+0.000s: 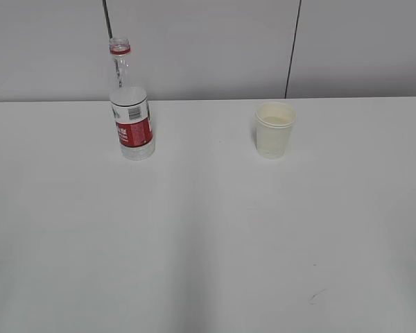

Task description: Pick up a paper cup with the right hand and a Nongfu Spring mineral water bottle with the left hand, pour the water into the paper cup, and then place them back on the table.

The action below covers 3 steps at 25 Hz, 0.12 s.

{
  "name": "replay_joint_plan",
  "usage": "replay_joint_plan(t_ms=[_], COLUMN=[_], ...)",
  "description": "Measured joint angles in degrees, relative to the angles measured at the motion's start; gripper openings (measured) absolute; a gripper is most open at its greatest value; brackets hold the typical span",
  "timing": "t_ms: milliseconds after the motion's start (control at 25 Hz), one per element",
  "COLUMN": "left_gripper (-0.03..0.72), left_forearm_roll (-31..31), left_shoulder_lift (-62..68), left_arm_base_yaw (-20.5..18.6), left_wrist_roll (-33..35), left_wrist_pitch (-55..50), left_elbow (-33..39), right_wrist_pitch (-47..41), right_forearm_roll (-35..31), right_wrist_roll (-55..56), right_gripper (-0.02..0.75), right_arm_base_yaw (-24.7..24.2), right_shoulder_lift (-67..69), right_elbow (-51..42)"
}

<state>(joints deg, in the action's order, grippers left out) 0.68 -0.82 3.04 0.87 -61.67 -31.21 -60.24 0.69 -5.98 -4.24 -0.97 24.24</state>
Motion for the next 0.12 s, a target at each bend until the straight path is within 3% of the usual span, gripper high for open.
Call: replay_joint_plan(t_ms=[120], left_gripper=[0.519], left_forearm_roll=[0.0], left_shoulder_lift=[0.0], left_arm_base_yaw=[0.0], left_wrist_roll=[0.0], left_wrist_pitch=[0.0], left_elbow=[0.0], right_wrist_pitch=[0.0], right_forearm_roll=[0.0], right_wrist_roll=[0.0], right_gripper=[0.565], right_arm_base_yaw=[0.0], right_shoulder_lift=[0.0], right_elbow=[0.0])
